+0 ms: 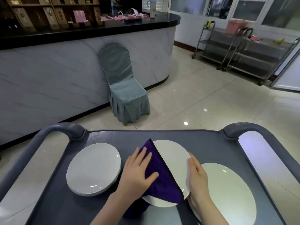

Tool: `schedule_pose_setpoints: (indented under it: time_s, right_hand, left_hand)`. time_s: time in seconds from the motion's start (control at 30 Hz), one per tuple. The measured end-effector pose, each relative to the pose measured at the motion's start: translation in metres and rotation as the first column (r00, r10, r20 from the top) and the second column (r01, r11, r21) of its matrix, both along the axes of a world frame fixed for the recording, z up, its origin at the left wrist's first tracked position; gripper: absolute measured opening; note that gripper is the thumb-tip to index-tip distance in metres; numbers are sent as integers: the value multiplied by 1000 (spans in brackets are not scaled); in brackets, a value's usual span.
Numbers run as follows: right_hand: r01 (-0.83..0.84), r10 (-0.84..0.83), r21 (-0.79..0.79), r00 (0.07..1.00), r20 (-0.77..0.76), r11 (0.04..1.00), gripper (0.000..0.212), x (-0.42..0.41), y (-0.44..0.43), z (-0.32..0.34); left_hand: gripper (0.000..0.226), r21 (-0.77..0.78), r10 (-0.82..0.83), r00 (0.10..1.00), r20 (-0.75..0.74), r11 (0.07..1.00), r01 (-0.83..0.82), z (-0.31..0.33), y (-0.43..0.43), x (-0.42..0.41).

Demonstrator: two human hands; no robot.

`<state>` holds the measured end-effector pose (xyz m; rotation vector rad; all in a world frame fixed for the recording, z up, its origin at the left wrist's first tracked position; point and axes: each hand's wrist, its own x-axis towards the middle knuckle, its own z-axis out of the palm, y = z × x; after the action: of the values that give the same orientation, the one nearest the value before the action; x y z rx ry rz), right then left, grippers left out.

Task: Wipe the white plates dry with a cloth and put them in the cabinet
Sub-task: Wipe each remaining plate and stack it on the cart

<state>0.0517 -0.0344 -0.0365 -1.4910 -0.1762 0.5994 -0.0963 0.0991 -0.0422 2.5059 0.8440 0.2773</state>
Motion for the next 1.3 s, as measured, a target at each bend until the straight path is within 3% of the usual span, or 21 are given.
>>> schedule_pose_setpoints:
  time_s: [0.1, 0.23, 0.3, 0.47, 0.7, 0.83, 0.87, 0.97, 1.1, 1.3]
  right_hand:
    - [42, -42, 23, 999, 21, 999, 32, -1, -1, 2]
    - [117, -117, 50, 993, -6, 992, 29, 2, 0, 3]
    - [97, -96, 44, 995, -18, 994, 26, -4, 4, 4]
    - [-9, 7, 17, 997, 72, 1000, 32, -23, 11, 8]
    - [110, -119, 99, 989, 88, 989, 30, -4, 12, 26]
    - [174, -178, 111, 983, 33, 979, 32, -5, 12, 29]
    - [163, -166, 99, 986, 19, 982, 30, -8, 12, 27]
    - [91, -93, 61, 995, 39, 994, 28, -26, 11, 16]
    - [84, -86, 49, 995, 57, 995, 31, -40, 11, 9]
    - [239, -242, 81, 970, 25, 968, 33, -12, 5, 28]
  left_hand:
    - [66, 97, -107, 992, -73, 989, 113, -5, -10, -3]
    - [56, -69, -331, 940, 88, 939, 337, 1, -32, -13]
    - [47, -52, -382, 910, 163, 918, 394, 4, -39, -7]
    - [52, -5, -330, 941, 74, 944, 331, 18, -16, 26]
    - [57, 182, -119, 991, -64, 975, 129, 6, -10, 13]
    - [59, -30, -221, 972, 85, 974, 224, 9, -29, 7]
    - [58, -24, -278, 957, 78, 959, 281, 10, -37, 10]
    - [57, 223, -329, 944, -14, 919, 324, 10, -42, 28]
    - [59, 163, -260, 964, -49, 950, 265, 12, -4, 41]
    - [61, 154, -269, 948, -169, 943, 295, -4, 16, 8]
